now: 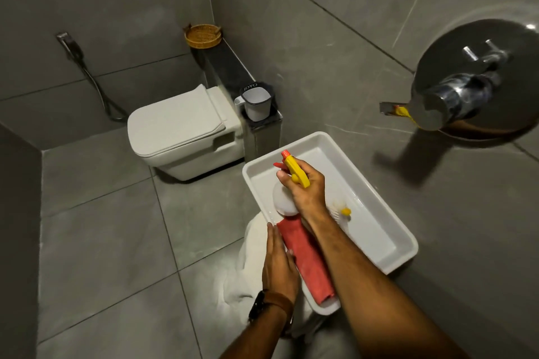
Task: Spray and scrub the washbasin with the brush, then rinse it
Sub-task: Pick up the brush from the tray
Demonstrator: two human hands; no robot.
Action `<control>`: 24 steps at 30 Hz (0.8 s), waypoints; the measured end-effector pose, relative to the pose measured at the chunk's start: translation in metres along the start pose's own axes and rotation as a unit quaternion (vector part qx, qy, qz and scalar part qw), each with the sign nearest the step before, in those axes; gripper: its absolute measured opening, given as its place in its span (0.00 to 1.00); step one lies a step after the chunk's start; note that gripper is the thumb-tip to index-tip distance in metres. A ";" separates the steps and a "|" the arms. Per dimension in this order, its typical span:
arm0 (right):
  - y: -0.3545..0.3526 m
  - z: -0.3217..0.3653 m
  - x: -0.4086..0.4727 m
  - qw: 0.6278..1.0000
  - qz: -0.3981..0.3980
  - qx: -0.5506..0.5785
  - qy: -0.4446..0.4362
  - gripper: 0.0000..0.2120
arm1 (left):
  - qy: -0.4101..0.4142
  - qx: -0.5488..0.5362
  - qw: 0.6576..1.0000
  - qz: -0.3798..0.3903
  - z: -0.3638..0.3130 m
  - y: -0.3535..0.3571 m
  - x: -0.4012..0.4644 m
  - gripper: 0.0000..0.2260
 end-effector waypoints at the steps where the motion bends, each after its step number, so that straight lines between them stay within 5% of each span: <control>1: 0.002 -0.005 0.004 1.000 -0.001 0.004 0.002 0.20 | 0.000 0.008 1.000 0.000 0.001 0.001 0.000 0.29; 10: 0.007 -0.020 0.013 1.000 0.015 0.006 0.011 0.19 | -0.006 0.026 1.000 0.008 0.000 0.007 -0.001 0.32; 14: 0.006 -0.018 0.013 0.997 0.057 -0.041 0.013 0.23 | -0.008 0.028 1.000 0.002 -0.003 0.005 -0.003 0.32; 18: -0.030 -0.023 0.001 0.990 0.015 -0.136 0.030 0.25 | -0.001 0.027 1.000 0.009 -0.009 0.002 -0.004 0.31; 21: -0.089 -0.030 -0.034 0.952 -0.105 -0.288 0.017 0.18 | 0.002 0.029 1.000 0.010 -0.011 -0.001 -0.005 0.31; 24: -0.142 -0.047 -0.074 0.854 -0.185 -0.477 0.090 0.16 | 0.000 0.022 1.000 0.019 -0.015 -0.002 -0.009 0.30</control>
Point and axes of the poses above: each hand's wrist, its own x-axis towards the middle knuckle, its own y-axis out of the palm, z = x × y, the point moved 7 cm from there along x, towards the middle knuckle, and after that the axes turned 5 degrees about -y, right-handed, at the moved point
